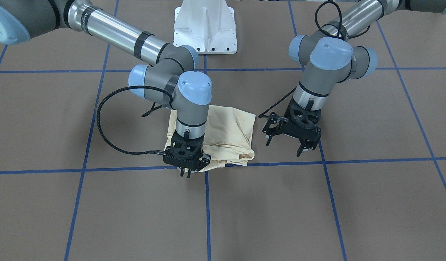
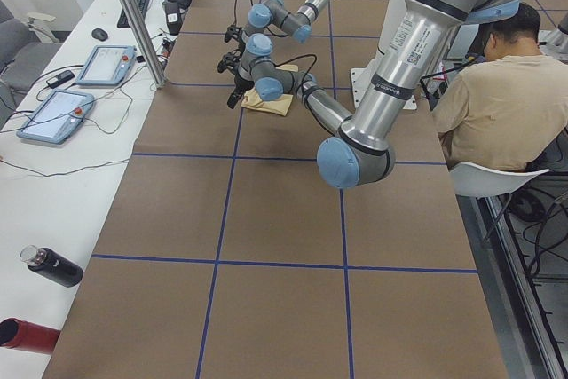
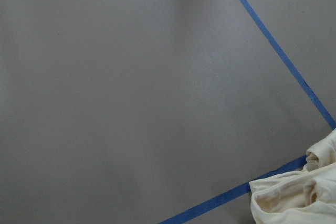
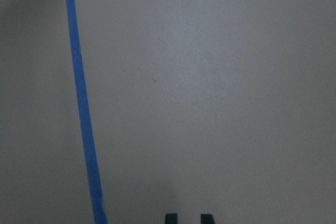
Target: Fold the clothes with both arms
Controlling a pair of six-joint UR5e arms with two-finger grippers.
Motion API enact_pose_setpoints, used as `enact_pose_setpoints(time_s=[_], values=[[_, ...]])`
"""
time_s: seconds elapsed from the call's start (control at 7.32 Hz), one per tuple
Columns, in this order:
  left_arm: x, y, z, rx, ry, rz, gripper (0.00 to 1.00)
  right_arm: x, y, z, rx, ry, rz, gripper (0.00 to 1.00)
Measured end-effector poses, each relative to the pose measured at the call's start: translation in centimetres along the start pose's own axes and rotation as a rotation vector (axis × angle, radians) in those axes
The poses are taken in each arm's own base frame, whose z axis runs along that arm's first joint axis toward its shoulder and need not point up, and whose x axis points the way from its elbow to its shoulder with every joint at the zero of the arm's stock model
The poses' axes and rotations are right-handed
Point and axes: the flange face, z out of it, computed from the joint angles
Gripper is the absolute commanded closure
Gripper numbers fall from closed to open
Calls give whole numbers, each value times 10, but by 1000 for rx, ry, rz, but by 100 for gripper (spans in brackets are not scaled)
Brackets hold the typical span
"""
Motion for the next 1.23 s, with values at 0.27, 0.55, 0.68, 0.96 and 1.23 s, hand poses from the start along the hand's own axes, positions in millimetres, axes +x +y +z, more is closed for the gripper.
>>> enact_pose_setpoints(time_s=[0.27,0.55,0.68,0.96,1.23], values=[[0,1,-4,3,3,1,0,-4,-22,-9,-19,2,22,0],[-2,10,-18,9,11,4,0,8,-39,-47,-116,42,6,0],[-5,19,-34,9,11,9,0,39,-55,-76,-172,33,-32,0],[-21,45,-87,-18,-28,58,0,175,-90,-113,-225,-29,-177,0],[-73,70,-147,-39,-94,159,0,343,-124,-120,-264,-36,-371,0]])
